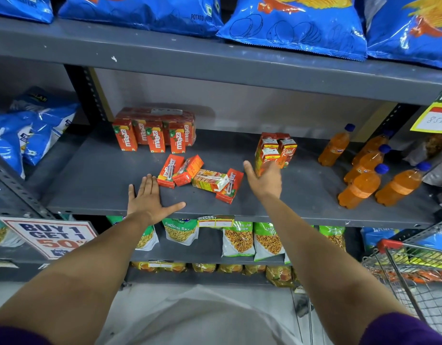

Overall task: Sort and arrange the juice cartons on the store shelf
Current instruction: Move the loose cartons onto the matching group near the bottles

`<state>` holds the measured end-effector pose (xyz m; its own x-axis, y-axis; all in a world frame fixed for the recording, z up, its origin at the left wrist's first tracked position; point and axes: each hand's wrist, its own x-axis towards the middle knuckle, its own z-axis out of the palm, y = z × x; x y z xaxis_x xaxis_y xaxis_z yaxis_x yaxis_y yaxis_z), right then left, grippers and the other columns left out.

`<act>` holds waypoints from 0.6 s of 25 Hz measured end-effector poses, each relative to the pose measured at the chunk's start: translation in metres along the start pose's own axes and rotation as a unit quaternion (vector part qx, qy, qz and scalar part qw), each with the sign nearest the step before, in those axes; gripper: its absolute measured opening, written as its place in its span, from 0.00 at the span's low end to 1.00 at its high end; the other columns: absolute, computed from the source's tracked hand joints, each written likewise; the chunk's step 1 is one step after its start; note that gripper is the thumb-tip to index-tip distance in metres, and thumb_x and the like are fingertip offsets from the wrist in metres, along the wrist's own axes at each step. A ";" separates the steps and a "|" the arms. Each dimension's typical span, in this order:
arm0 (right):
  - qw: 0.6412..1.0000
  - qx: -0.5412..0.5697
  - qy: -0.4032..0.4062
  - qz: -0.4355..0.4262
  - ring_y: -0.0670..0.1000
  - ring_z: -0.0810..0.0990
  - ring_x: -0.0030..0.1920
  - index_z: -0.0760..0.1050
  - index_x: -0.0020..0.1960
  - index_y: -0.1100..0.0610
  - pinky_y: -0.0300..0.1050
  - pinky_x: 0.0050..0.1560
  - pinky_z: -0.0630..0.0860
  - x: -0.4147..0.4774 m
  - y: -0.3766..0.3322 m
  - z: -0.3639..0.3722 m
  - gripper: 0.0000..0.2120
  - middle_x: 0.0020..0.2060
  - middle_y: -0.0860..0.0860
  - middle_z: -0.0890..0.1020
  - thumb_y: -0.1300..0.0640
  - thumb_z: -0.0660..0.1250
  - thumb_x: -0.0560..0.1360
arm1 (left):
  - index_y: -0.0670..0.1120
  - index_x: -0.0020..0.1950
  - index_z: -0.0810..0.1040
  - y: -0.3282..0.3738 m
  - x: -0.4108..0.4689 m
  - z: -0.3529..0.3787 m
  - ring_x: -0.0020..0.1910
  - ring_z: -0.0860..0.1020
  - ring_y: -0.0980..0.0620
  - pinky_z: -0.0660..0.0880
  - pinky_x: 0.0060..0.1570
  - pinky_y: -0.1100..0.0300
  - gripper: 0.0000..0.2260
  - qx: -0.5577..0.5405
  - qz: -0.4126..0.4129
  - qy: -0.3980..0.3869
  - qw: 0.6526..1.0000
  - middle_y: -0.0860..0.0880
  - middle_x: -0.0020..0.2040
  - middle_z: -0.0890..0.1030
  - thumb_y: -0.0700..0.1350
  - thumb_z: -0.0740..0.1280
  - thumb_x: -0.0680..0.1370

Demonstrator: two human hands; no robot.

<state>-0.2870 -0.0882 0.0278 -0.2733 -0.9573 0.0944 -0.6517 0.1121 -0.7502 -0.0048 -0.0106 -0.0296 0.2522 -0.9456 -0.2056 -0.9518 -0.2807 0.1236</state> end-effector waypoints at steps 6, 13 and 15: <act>0.980 -0.049 -0.195 0.016 0.50 0.84 0.29 0.80 0.39 0.59 0.51 0.37 0.84 -0.015 -0.029 0.036 0.29 0.32 0.53 0.84 0.31 0.69 0.64 | 0.43 0.77 0.38 0.000 0.000 -0.003 0.78 0.39 0.49 0.38 0.75 0.41 0.58 0.000 -0.004 -0.017 1.000 0.45 0.80 0.39 0.80 0.48 0.62; 0.970 0.028 -0.229 0.082 0.53 0.84 0.44 0.76 0.56 0.62 0.50 0.39 0.84 -0.013 -0.036 0.030 0.34 0.46 0.55 0.84 0.38 0.76 0.62 | 0.43 0.77 0.37 0.001 -0.001 -0.003 0.78 0.38 0.48 0.38 0.75 0.41 0.57 -0.007 -0.002 -0.025 1.000 0.45 0.79 0.38 0.80 0.49 0.62; 0.971 -0.045 -0.235 -0.005 0.55 0.79 0.55 0.72 0.62 0.56 0.50 0.47 0.82 -0.018 -0.036 0.031 0.37 0.56 0.54 0.79 0.36 0.75 0.61 | 0.43 0.77 0.37 0.001 -0.001 -0.004 0.78 0.38 0.48 0.38 0.75 0.41 0.57 -0.009 -0.004 -0.027 1.000 0.45 0.79 0.38 0.80 0.49 0.62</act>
<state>-0.2367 -0.0837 0.0326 0.0728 -0.9720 -0.2232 -0.7183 0.1042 -0.6879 -0.0052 -0.0108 -0.0259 0.2495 -0.9329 -0.2596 -0.9465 -0.2916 0.1381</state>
